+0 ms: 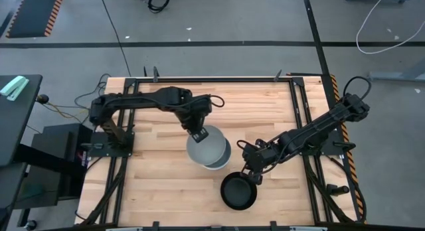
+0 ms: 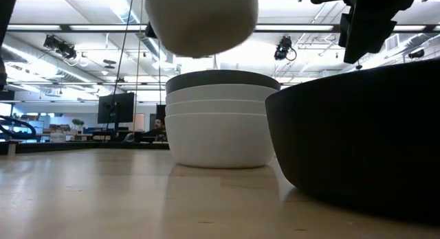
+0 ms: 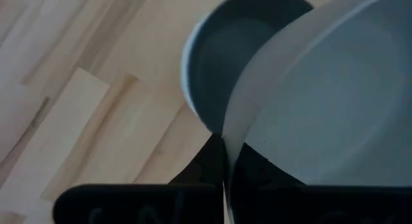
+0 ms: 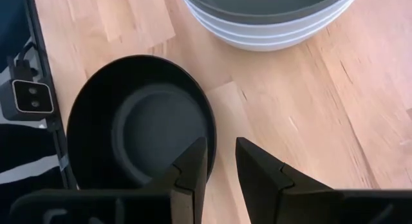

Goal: Nest bowls inside each other
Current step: Stack the gray bowl on the dark gray bowl

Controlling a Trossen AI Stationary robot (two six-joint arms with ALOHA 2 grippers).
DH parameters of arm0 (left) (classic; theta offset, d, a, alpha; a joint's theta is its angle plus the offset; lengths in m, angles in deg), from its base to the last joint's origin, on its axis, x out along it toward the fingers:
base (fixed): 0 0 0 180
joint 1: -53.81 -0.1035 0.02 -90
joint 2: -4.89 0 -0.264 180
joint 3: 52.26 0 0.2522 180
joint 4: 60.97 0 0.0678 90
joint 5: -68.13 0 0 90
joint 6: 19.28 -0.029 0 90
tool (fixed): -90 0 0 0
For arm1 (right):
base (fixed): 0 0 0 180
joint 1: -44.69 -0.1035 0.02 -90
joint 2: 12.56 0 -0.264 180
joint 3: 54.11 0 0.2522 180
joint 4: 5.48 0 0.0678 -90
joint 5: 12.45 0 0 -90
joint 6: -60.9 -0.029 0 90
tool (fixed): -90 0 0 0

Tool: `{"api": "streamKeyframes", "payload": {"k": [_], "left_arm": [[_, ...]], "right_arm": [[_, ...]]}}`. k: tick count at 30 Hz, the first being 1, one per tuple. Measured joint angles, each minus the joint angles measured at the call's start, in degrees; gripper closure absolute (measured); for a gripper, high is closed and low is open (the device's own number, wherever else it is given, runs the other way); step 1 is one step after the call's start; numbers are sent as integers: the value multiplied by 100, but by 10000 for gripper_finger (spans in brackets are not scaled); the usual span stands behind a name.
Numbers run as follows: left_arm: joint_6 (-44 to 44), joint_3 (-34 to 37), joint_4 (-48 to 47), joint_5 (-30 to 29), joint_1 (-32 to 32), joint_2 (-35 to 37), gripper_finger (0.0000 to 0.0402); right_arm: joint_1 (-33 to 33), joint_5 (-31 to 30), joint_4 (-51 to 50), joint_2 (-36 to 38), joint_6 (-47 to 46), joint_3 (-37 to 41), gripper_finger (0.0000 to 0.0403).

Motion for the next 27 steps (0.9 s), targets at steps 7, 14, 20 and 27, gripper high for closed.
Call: {"api": "streamKeyframes", "payload": {"k": [7,14,20,27], "left_arm": [[-104,2,107,-2,-148,-319,393],[-105,2,327,85,-141,-599,393],[-108,2,326,126,-139,-877,393],[-110,2,345,149,-139,-1118,393]], "right_arm": [[0,0,-15,108,26,0,312],[0,-24,28,162,37,0,312],[0,-24,68,160,47,0,312],[0,-24,66,160,59,0,312]]}}
